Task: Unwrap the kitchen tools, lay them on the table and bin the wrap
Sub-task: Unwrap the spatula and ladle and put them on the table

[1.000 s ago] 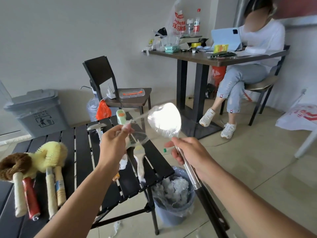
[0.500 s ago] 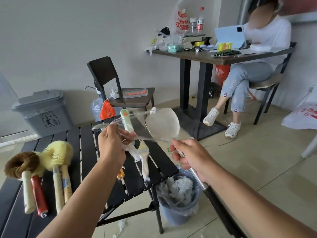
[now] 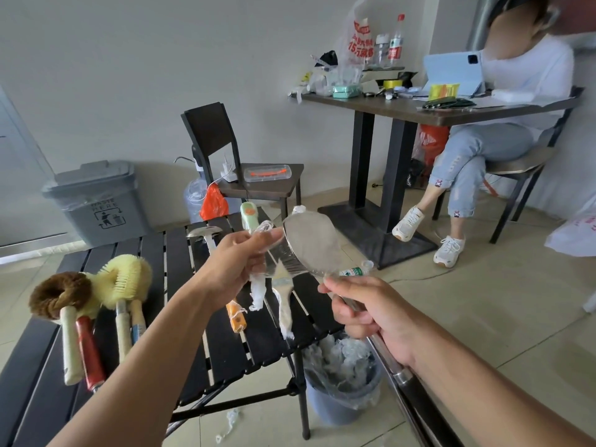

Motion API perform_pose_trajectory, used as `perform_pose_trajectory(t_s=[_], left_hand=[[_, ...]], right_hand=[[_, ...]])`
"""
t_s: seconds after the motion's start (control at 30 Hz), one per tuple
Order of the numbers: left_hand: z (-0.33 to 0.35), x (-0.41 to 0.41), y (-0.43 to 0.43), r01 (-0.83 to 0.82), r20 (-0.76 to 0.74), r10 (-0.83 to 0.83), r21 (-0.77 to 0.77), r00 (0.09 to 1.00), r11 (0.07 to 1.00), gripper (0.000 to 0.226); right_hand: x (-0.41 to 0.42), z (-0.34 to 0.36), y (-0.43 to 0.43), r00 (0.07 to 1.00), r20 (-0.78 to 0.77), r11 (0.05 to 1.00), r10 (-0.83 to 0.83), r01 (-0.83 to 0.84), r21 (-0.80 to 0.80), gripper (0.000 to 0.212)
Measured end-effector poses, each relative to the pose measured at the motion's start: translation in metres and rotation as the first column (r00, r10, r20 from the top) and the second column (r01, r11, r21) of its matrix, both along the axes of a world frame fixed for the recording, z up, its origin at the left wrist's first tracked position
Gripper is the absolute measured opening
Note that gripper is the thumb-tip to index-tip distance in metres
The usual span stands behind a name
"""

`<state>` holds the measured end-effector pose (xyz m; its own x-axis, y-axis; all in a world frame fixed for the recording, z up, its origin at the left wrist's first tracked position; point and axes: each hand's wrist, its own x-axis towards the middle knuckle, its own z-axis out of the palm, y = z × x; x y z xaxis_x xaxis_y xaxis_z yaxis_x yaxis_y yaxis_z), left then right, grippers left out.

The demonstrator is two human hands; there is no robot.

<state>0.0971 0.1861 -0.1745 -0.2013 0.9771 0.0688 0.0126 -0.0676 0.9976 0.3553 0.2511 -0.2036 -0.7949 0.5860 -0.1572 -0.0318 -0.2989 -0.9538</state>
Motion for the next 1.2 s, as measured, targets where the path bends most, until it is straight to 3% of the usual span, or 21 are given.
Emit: perform_pose_trajectory(t_s=[0.07, 0.13, 0.23, 0.47, 0.63, 0.73, 0.83, 0.9, 1.0, 1.2], left_hand=[[-0.001, 0.004, -0.001, 0.078, -0.013, -0.078, 0.056, 0.997, 0.995, 0.026], [-0.003, 0.008, -0.001, 0.103, 0.009, -0.104, 0.066, 0.995, 0.992, 0.022], [-0.008, 0.017, 0.001, 0.033, 0.004, -0.033, 0.035, 0.999, 0.999, 0.047], [-0.010, 0.037, 0.004, -0.125, 0.117, 0.117, 0.063, 0.986, 0.990, 0.057], [-0.007, 0.032, 0.003, -0.255, 0.250, 0.219, 0.118, 0.943, 0.960, 0.022], [-0.005, 0.025, 0.000, -0.297, 0.352, 0.244, 0.107, 0.904, 0.949, 0.015], [-0.001, 0.020, 0.000, -0.326, 0.514, 0.281, -0.002, 0.811, 0.945, 0.020], [0.000, 0.019, 0.000, -0.330, 0.504, 0.324, -0.080, 0.801, 0.941, 0.024], [0.001, 0.017, 0.001, -0.299, 0.433, 0.299, -0.069, 0.851, 0.952, 0.016], [0.005, 0.010, 0.003, -0.395, 0.251, 0.383, -0.001, 0.889, 0.919, 0.028]], right_hand=[[0.000, 0.002, -0.002, 1.000, -0.004, 1.000, 0.030, -0.030, -0.007, 0.013], [-0.002, 0.001, -0.005, 0.999, -0.030, 0.997, 0.046, -0.048, -0.061, 0.021], [-0.007, -0.001, -0.011, 0.995, -0.081, 0.985, 0.055, -0.068, -0.156, 0.008], [-0.018, -0.015, -0.017, 0.996, 0.042, 0.991, -0.075, 0.070, 0.115, 0.035], [-0.015, -0.008, -0.006, 0.986, -0.108, 0.983, -0.130, 0.142, 0.118, 0.036], [-0.011, -0.008, -0.002, 0.980, -0.106, 0.965, -0.170, 0.188, 0.184, 0.027], [-0.012, -0.008, -0.001, 0.965, -0.121, 0.951, -0.231, 0.251, 0.183, 0.029], [-0.013, -0.006, -0.002, 0.963, -0.132, 0.946, -0.236, 0.259, 0.196, 0.030], [-0.014, -0.003, -0.004, 0.961, -0.113, 0.937, -0.254, 0.273, 0.216, 0.034], [-0.008, 0.006, 0.000, 0.962, -0.131, 0.967, -0.240, 0.249, 0.053, 0.033]])
